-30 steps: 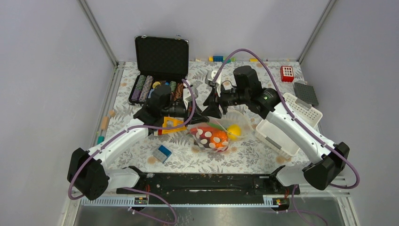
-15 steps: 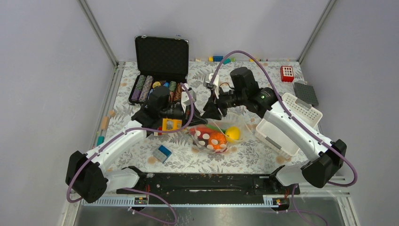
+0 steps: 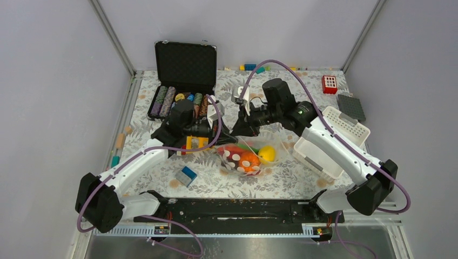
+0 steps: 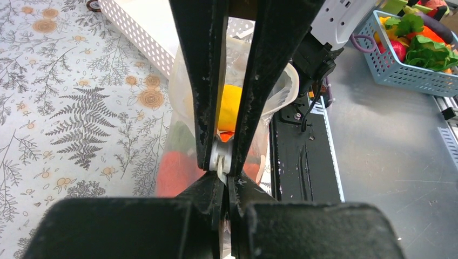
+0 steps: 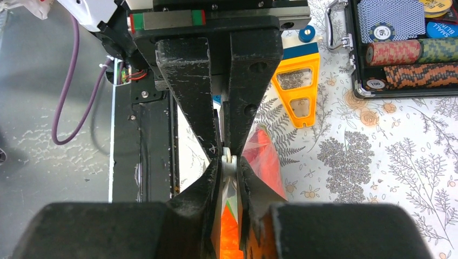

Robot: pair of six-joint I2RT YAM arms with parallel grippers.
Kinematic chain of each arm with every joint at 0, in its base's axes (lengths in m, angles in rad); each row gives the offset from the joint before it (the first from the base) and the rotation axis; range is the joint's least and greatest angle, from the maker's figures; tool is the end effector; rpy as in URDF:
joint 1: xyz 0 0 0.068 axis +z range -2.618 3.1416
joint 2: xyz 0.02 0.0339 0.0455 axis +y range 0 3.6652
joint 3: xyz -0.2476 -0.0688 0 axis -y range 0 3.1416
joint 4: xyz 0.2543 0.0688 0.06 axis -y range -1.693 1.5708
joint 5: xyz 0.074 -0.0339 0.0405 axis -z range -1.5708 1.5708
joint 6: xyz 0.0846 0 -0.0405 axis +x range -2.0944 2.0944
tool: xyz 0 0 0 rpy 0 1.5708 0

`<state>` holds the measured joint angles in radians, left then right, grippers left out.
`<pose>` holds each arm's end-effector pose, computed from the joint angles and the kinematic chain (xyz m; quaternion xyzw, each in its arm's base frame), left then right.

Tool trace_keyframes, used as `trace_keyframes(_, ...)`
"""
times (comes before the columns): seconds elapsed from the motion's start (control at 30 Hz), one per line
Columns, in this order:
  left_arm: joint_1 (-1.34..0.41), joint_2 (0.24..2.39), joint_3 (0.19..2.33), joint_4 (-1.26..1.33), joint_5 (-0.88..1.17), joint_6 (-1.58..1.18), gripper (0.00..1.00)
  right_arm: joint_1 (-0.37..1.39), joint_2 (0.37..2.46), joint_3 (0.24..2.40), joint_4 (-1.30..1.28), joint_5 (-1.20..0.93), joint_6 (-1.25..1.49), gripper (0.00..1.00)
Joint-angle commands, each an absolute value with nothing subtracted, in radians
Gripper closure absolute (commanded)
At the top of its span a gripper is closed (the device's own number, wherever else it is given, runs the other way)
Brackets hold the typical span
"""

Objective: Place the food in the zip-top bag and seal the zipper
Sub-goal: Zip the zipper food storage bag at the center of the board.

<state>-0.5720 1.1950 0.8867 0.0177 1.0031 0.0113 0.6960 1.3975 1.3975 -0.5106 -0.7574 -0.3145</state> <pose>0.2171 -0.2246 0.2896 0.4772 0.5910 -0.5155 0.3966 0.2312 0.2689 0.3512 -0.5516 0.6110 0.4023 0.4008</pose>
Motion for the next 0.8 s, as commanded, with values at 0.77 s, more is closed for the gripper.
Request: trace_keyframes(0.77, -0.579, 1.049, 0.765, 0.234, 0.989, -0.105, 1.0, 0.696, 1.274, 1.227, -0.301, -0.679, -0.159, 1.0)
